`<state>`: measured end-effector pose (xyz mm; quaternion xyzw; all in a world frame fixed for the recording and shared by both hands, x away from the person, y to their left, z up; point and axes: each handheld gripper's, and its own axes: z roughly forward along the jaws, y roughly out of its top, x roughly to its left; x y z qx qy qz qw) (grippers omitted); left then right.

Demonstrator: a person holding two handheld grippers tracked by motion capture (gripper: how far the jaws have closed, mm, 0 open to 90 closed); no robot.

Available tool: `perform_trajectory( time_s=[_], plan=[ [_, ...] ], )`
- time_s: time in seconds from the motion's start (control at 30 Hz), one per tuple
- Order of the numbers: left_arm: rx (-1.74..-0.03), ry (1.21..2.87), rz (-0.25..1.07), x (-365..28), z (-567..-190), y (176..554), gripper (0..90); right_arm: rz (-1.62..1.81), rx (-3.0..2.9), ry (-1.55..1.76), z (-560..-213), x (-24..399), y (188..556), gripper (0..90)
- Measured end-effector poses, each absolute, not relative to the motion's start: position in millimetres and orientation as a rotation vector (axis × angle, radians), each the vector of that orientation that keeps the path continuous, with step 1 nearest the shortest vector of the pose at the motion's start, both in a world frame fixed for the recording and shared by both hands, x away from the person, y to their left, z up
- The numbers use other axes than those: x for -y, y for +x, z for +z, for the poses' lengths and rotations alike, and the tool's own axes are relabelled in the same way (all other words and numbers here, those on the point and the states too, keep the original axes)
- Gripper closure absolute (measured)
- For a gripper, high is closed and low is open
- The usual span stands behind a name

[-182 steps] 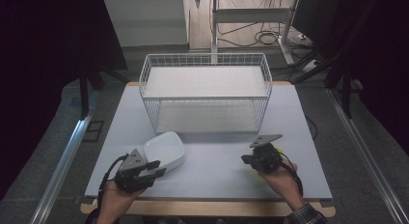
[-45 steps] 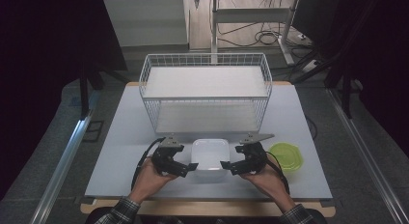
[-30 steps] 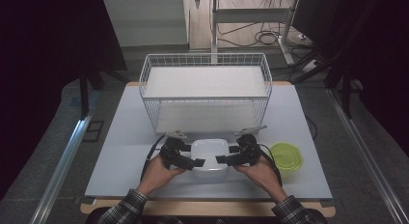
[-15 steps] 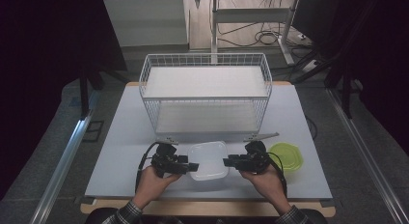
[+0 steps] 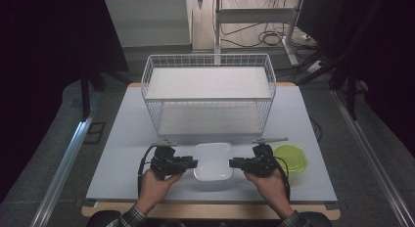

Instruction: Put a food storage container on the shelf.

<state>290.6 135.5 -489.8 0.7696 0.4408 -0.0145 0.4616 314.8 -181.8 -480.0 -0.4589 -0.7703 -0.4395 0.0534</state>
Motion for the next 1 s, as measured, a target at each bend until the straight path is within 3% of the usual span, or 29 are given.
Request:
perform_trajectory(
  time_s=[0.3, 1.0],
  plan=[
    [-1.109, 1.849, 0.031, -138, -491, 290, 77.6, -1.389, 2.463, -1.398, -476, 175, 310, 78.6],
    [-1.048, 1.814, 0.180, -139, -456, 293, 78.3, -1.572, 2.586, -1.315, -445, 168, 311, 78.6]
  ],
)
